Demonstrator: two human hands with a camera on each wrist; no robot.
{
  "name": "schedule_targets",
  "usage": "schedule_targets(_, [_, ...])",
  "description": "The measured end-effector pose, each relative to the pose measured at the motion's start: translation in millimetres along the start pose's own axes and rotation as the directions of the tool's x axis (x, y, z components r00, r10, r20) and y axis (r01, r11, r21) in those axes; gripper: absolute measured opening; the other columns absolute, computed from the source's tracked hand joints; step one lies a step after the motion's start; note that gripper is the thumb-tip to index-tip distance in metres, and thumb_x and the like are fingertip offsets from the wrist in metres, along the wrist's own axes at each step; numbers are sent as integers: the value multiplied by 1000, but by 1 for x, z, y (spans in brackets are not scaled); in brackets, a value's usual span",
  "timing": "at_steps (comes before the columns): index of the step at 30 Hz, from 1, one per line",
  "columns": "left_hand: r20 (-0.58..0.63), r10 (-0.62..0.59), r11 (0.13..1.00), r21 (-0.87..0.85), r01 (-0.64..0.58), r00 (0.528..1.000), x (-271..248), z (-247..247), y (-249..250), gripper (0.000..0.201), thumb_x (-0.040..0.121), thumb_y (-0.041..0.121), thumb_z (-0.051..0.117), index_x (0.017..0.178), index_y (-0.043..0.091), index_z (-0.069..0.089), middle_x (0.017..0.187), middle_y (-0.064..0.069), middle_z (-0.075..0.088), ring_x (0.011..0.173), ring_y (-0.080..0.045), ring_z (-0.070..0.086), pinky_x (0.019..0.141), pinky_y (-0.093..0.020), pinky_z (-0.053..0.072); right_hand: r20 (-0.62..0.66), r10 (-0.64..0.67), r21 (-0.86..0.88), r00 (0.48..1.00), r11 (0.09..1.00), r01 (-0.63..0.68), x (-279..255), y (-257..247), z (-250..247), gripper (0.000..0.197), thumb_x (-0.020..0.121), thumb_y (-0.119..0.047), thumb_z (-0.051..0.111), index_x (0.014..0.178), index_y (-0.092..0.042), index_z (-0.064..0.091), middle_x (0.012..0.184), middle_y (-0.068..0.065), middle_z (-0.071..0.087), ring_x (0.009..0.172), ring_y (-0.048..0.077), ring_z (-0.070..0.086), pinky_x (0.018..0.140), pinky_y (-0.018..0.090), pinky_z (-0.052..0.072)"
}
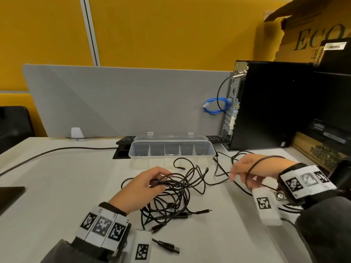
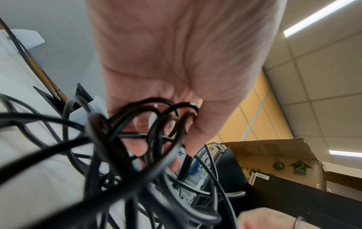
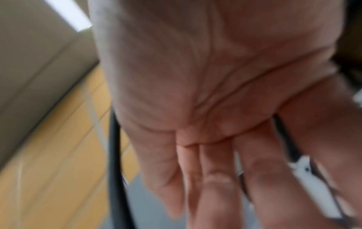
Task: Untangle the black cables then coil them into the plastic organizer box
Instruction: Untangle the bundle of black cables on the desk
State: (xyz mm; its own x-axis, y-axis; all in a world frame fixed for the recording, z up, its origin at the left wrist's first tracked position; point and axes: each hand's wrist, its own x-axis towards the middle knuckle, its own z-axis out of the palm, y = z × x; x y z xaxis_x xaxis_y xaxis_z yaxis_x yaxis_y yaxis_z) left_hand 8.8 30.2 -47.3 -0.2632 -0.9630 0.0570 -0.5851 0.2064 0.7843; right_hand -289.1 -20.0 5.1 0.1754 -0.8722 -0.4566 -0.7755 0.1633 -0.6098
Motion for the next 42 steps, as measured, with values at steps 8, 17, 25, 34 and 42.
schedule_targets(8, [15,-21,1000,-9,21,1000,-1,-1,1,27,89,21,59,108,40,54,105,11,63,98,1,56,86,-21,46,-121,-183,747,976,631,211,19,14,8,26,92,-13,48,111,-18,65,89,7,68,63,18,61,52,28,51])
schedule_targets(17, [20,-37,999,-12,37,999,0,-2,-1,25,88,23,60,108,37,55,105,11,64,97,0,58,88,-24,48,-6,195,65,981,979,-194,11,31,5,47,98,-45,33,89,-8,60,45,1,38,34,16,36,38,19,34])
schedule_targets(25, [18,-42,999,-21,43,999,1,-2,-5,25,87,24,62,107,38,56,106,11,65,102,-2,58,97,-32,44,-81,-169,768,982,617,169,14,42,5,30,98,-19,38,124,-10,50,121,10,64,101,33,65,72,40,58])
schedule_targets(34, [21,-19,998,-54,20,1000,1,-1,-5,21,88,21,61,105,33,59,105,12,66,99,2,59,91,-22,45,-522,130,-140,843,962,-235,17,39,-1,23,99,-21,38,107,-5,51,100,14,67,82,29,67,78,41,56])
schedule_targets(42, [24,51,996,-80,-49,998,2,0,-6,13,87,25,61,99,28,64,97,10,68,89,5,60,80,-16,44,-169,-676,-631,718,634,448,0,-42,58,34,95,-40,44,125,-29,53,123,-13,54,113,1,44,100,22,36])
